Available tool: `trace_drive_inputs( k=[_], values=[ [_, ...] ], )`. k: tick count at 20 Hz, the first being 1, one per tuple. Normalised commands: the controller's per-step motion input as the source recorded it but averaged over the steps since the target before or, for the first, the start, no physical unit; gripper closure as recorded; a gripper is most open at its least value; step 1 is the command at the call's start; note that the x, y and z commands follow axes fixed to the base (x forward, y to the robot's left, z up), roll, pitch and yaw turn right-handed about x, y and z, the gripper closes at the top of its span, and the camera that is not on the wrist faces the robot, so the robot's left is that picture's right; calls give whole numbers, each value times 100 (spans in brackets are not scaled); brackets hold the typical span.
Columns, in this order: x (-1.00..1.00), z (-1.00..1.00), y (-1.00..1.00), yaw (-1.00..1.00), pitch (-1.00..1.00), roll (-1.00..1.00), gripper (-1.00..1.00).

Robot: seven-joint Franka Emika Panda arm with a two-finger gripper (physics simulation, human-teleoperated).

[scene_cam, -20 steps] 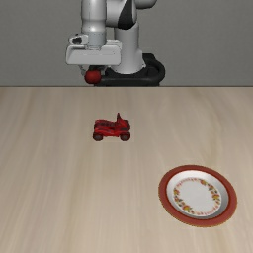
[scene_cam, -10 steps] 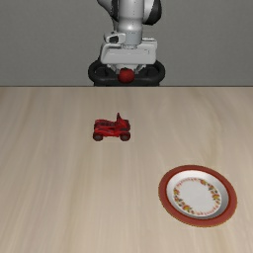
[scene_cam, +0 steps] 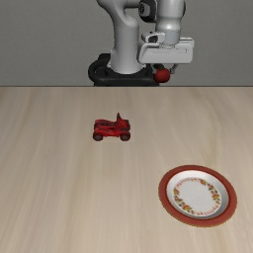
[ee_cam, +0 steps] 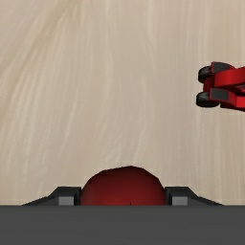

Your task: Pick up the tomato and put it on the plate

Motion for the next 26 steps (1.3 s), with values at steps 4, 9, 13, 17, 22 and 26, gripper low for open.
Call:
trace_drive_inputs(
  k=[4, 9, 13, 17, 22, 26],
  values=[
    [0, 0, 100, 0, 0, 0, 100],
    [80, 0, 20, 0, 0, 0, 100],
    [100, 0, 0, 0, 0, 0, 100],
    [100, 0, 0, 0, 0, 0, 100],
    [100, 0, 0, 0, 0, 0, 100],
    [100, 0, 0, 0, 0, 0, 100]
  ],
)
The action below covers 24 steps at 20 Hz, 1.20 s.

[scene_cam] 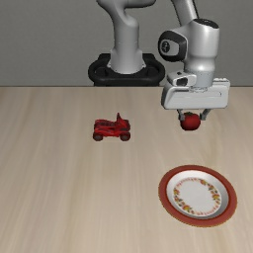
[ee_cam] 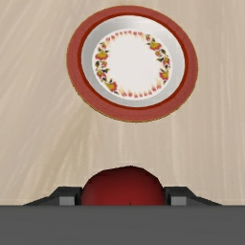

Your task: Pick up the tomato and put it on the plate

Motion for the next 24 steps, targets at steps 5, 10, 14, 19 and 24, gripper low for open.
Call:
trace_drive_inputs(
  k=[5, 10, 14, 19, 24],
  values=[
    [100, 0, 0, 0, 0, 0, 100],
    [100, 0, 0, 0, 0, 0, 100],
    [100, 0, 0, 0, 0, 0, 100],
    [20, 0, 0, 0, 0, 0, -100],
    [0, 0, 0, 0, 0, 0, -100]
  ],
)
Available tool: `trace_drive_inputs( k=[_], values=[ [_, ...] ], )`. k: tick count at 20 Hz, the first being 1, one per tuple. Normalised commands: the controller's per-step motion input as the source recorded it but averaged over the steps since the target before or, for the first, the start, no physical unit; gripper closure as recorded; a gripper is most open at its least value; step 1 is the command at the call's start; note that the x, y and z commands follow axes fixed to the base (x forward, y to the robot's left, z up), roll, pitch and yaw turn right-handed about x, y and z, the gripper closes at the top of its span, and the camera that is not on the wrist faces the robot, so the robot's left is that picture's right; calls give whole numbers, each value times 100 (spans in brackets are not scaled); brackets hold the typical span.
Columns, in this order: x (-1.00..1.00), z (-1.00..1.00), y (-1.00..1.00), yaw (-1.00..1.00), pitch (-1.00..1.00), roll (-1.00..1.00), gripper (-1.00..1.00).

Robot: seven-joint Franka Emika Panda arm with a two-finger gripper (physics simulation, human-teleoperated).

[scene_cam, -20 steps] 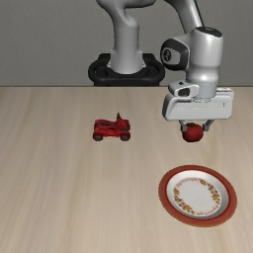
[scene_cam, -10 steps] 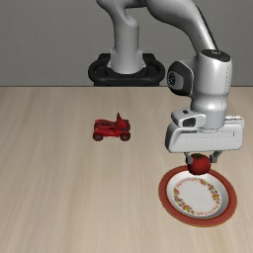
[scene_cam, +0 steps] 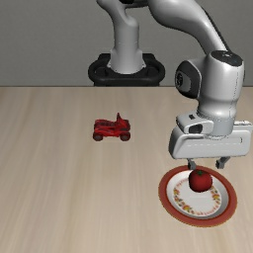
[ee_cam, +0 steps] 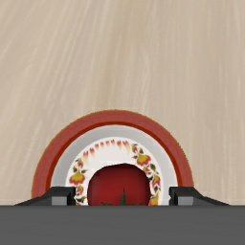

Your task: Pick up the tomato and put it on the plate

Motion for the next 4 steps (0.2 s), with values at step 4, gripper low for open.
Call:
trace_drive_inputs(
  k=[4],
  values=[
    [0, 0, 0, 0, 0, 0, -100]
  ],
)
